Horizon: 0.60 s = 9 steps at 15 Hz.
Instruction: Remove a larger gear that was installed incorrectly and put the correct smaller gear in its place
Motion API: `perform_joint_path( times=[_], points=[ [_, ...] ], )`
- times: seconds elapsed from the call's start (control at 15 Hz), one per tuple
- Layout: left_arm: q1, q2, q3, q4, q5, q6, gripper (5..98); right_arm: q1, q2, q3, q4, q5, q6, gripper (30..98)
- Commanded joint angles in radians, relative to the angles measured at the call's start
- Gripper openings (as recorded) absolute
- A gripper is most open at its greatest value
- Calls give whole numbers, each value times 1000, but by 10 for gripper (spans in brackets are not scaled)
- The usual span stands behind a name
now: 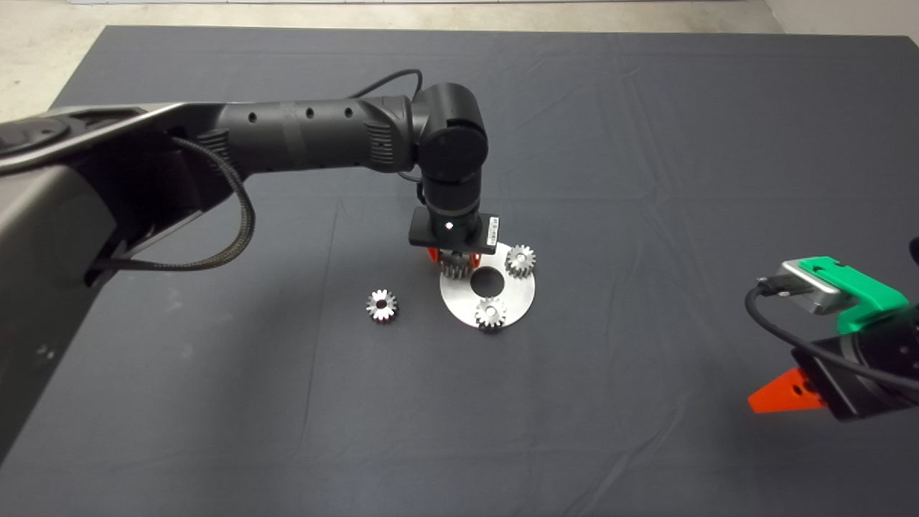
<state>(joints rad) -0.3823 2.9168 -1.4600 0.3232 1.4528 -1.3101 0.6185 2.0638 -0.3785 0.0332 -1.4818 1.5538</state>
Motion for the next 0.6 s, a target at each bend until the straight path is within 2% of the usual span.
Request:
perform_joint_path(
  times=[0.0, 0.27, 0.53],
  points=[
    [-15, 8, 5, 4, -6, 6, 457, 20, 5, 3, -22, 3, -1, 660],
    [-15, 7, 13, -3, -5, 0, 456, 20, 5, 3, -24, 3, -1, 660],
    [-20, 2, 26, -53, 0, -5, 455, 20, -1, 1, -25, 3, -1, 660]
  ],
)
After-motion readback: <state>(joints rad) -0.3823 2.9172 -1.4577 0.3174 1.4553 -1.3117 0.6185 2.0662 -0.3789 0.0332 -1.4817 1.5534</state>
